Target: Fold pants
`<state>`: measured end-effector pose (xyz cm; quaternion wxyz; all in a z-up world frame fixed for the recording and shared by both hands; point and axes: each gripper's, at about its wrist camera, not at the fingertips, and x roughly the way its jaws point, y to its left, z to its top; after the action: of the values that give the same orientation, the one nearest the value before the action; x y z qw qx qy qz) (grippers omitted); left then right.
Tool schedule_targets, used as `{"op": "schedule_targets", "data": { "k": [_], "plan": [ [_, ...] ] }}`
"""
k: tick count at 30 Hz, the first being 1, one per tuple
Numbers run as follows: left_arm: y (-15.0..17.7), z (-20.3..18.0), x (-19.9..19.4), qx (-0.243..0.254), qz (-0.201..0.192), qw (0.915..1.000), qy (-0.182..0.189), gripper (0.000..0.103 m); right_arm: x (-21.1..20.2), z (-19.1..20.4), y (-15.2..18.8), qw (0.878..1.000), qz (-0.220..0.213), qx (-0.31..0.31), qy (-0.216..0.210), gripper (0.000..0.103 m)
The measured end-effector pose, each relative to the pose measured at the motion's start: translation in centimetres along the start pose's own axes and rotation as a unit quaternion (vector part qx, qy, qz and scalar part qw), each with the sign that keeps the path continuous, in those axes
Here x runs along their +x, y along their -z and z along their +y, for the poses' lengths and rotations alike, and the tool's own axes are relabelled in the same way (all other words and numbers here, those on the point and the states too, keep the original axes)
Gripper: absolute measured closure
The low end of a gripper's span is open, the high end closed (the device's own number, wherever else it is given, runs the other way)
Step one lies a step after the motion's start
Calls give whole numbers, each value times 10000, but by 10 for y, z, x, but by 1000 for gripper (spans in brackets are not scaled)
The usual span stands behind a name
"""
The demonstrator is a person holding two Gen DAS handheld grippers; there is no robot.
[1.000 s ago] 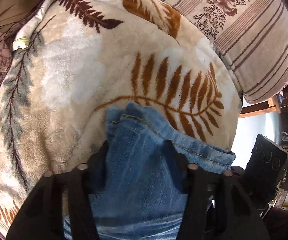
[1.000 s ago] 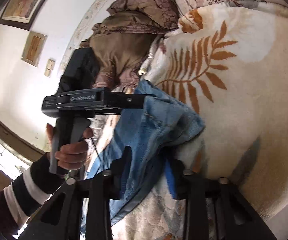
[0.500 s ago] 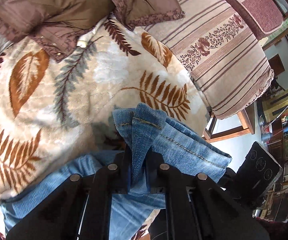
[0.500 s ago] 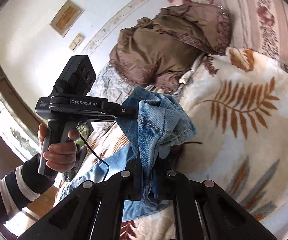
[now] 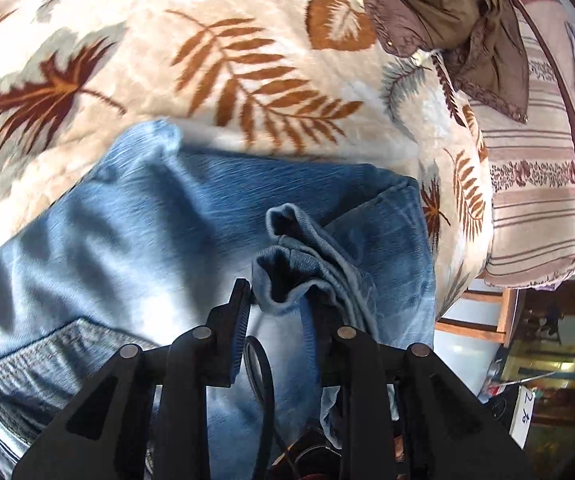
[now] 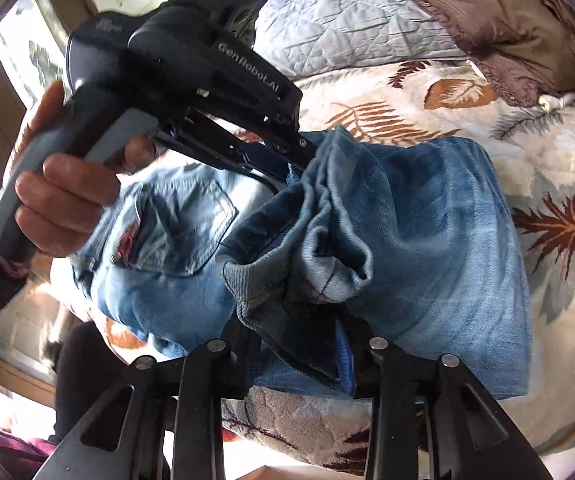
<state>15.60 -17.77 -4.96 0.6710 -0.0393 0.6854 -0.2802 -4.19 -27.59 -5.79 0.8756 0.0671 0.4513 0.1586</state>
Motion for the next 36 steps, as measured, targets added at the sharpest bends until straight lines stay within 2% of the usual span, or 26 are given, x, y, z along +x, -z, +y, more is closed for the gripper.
{"op": "schedule_targets", "data": {
  "k": [3,5,7,9,11,13,16,19,22,24,26,29,31,33,34,35,36],
  "plan": [
    [14,17,-27,-150,-310,9993,151,82,-26,11,7,9996,-160,-233,-11,58],
    [24,28,-52,-285,-506,9977,338,80,-53,8,11,9991,-394,-156,84,55],
    [36,35,-81,-379,-688,9960,426,78,-84,-10,15,9968,-725,308,-117,49],
    [52,36,-111,-419,-892,9947,278,72,-107,-38,16,9900,-995,978,-194,36],
    [68,32,-133,-344,-1029,9941,50,48,-117,-63,19,9812,-1121,1542,-304,36],
    [80,29,-142,-293,-1135,9931,38,37,-115,-82,22,9733,-1147,1947,-413,36],
    [82,19,-124,-229,-1035,9940,258,31,-98,-101,24,9565,-1021,2619,-780,36],
    [68,13,-81,-339,-746,9962,295,29,-78,-115,31,9388,-823,3196,-983,36],
    [49,15,-31,-616,-329,9973,236,29,-72,-124,37,9267,-770,3530,-1032,36],
    [40,17,-6,-817,-194,9959,327,29,-73,-130,44,9187,-774,3739,-1010,36],
    [36,16,6,-934,-202,9941,522,29,-75,-137,52,9057,-827,4022,-1055,36],
    [37,7,9,-888,-245,9922,844,29,-72,-144,62,8844,-858,4372,-1392,36],
    [36,3,10,-784,-246,9935,790,29,-62,-144,63,8770,-765,4474,-1577,36],
    [34,1,13,-753,-259,9943,711,29,-46,-145,57,8805,-568,4425,-1604,36],
    [32,-1,13,-736,-281,9944,710,33,-37,-147,56,8782,-492,4483,-1593,39],
    [31,-3,12,-721,-293,9943,724,51,-29,-148,53,8743,-461,4511,-1730,49],
    [30,-6,9,-729,-333,9938,771,65,-24,-149,48,8766,-438,4446,-1790,85]
  ]
}}
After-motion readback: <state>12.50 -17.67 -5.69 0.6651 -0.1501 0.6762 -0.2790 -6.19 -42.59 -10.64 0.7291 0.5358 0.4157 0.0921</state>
